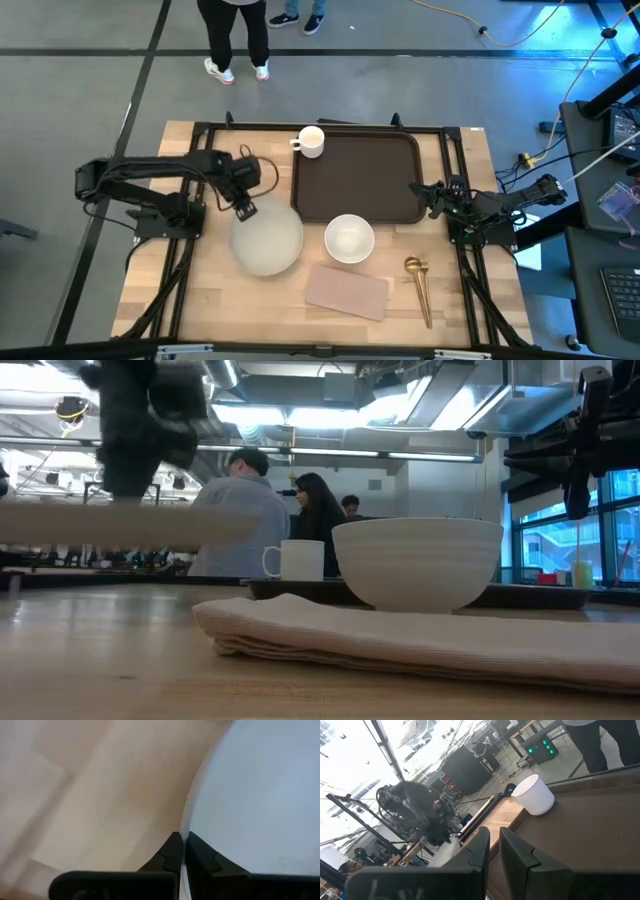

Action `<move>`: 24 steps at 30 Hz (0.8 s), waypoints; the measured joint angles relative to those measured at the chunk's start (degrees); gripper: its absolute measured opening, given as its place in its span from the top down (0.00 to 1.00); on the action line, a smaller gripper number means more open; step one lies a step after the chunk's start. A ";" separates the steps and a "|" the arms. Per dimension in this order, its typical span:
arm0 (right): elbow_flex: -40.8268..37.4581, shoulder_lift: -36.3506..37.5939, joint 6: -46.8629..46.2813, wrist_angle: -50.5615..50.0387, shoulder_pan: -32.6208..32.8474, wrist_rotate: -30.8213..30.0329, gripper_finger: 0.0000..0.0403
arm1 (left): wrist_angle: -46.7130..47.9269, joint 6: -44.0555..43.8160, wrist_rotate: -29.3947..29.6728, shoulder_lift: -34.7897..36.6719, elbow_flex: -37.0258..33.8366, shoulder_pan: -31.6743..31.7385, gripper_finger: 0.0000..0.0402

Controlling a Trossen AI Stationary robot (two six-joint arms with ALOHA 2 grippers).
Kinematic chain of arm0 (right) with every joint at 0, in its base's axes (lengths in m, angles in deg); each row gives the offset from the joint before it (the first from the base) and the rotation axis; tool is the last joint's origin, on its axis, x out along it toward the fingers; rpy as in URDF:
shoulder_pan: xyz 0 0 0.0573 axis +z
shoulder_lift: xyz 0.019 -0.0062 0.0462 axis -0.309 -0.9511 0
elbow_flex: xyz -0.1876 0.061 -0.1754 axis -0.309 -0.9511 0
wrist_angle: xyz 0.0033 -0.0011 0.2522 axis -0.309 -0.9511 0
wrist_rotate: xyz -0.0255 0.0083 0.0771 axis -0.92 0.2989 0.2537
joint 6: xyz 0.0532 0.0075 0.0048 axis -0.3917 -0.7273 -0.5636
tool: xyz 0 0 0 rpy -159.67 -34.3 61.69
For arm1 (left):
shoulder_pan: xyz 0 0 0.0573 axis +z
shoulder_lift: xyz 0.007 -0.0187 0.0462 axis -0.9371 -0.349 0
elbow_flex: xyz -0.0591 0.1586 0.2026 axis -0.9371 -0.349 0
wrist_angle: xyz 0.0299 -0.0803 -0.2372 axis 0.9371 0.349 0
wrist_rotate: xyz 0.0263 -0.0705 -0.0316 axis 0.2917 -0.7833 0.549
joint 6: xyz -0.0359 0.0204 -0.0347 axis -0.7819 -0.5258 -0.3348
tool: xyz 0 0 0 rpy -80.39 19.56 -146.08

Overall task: Set up tray
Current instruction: Put the gray plate to the bottom right of the white mug on the black serving tray

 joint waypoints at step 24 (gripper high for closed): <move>0.00 0.00 -0.54 0.26 -0.02 -5.53 0.89 | 1.27 23.24 1.15 -36.76 64.62 14.06 0.99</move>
